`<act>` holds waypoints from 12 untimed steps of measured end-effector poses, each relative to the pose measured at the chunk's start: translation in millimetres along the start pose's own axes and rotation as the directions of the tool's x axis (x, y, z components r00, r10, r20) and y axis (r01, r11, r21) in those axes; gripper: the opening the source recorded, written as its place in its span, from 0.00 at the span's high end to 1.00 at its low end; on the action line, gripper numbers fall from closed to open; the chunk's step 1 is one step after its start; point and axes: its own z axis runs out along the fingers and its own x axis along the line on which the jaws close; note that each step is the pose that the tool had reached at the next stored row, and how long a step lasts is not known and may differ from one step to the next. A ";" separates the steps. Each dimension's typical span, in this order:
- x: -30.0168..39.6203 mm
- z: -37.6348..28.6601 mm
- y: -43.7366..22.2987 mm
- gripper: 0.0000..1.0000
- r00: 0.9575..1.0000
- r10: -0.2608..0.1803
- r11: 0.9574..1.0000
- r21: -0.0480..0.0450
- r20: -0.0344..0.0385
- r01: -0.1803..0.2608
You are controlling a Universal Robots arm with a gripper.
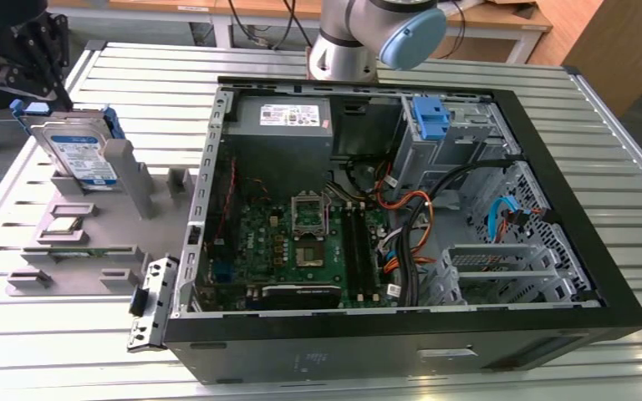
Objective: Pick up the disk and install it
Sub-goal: 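Pick up the disk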
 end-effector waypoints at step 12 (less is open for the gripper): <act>0.0 0.4 0.0 0.83 1.000 0.000 1.000 0.000 0.000 0.000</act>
